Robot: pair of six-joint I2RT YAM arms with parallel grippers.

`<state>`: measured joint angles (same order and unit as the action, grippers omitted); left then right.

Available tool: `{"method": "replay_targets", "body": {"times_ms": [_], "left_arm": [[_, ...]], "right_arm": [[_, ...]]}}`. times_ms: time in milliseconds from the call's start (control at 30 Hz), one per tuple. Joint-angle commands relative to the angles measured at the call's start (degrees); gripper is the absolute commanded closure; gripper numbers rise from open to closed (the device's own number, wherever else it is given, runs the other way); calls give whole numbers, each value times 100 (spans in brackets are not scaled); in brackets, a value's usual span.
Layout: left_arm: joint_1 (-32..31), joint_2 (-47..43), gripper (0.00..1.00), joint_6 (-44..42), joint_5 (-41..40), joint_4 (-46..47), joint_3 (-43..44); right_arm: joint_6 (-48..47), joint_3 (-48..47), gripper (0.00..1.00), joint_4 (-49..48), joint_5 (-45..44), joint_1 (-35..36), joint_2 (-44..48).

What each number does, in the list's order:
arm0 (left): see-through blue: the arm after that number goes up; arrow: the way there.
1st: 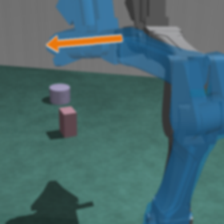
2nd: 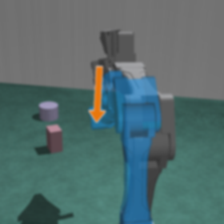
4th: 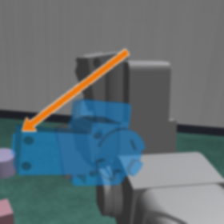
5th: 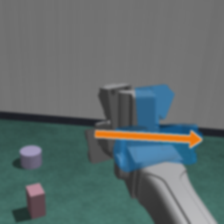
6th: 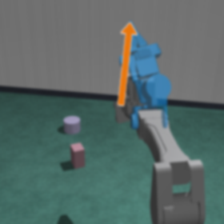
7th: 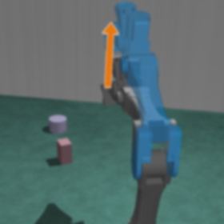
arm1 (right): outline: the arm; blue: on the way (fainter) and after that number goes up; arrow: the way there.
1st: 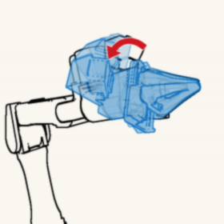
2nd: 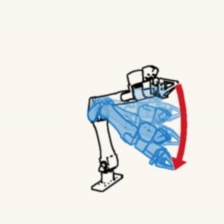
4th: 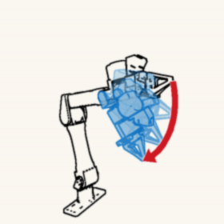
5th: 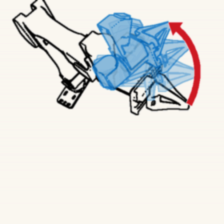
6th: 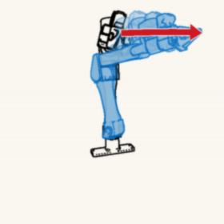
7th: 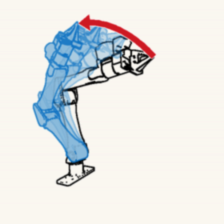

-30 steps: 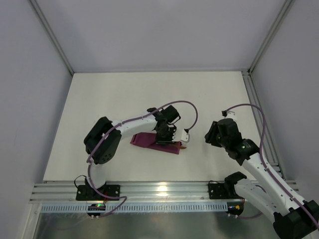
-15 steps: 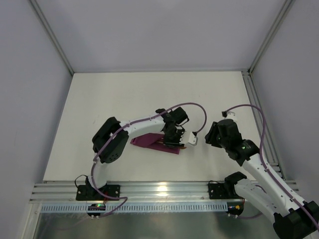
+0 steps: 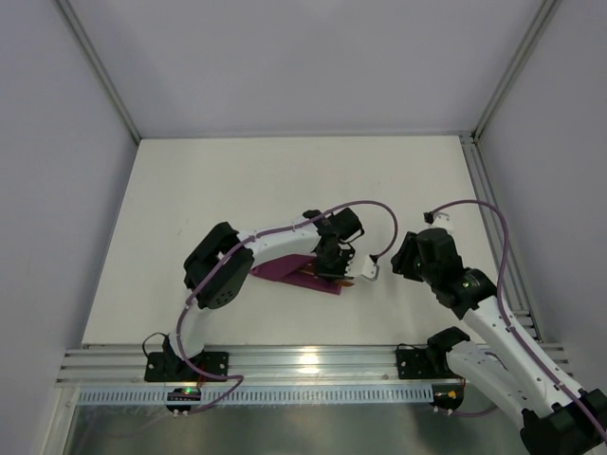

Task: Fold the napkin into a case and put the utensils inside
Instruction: Stuff the knife into the folded napkin.

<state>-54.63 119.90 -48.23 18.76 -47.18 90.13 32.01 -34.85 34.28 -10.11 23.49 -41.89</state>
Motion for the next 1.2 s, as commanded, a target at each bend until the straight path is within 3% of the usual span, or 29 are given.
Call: {"method": "replay_targets", "body": {"times_ms": [0,233,533,667,967,1167], "left_arm": [[-48,-97,89,-2,-57,-55,23],[-48,-405,100,-38,-426,42,-487],[75,-845,100,129,-374,130,-751],[128,-959,100,94,-356,191,-882],[128,-1135,100,112,-347,481,-1287],[163,-1223,100,103,-374,587,-1392]], "right_arm": [[-54,40,56,-115,-35,-20,49],[-72,13,56,-203,0,-28,-3],[-2,66,56,-474,333,-28,-293],[331,399,56,-1369,1009,-20,-600],[1017,831,56,-4409,2495,-28,-2990],[1106,988,56,-4974,2742,-11,-3370]]}}
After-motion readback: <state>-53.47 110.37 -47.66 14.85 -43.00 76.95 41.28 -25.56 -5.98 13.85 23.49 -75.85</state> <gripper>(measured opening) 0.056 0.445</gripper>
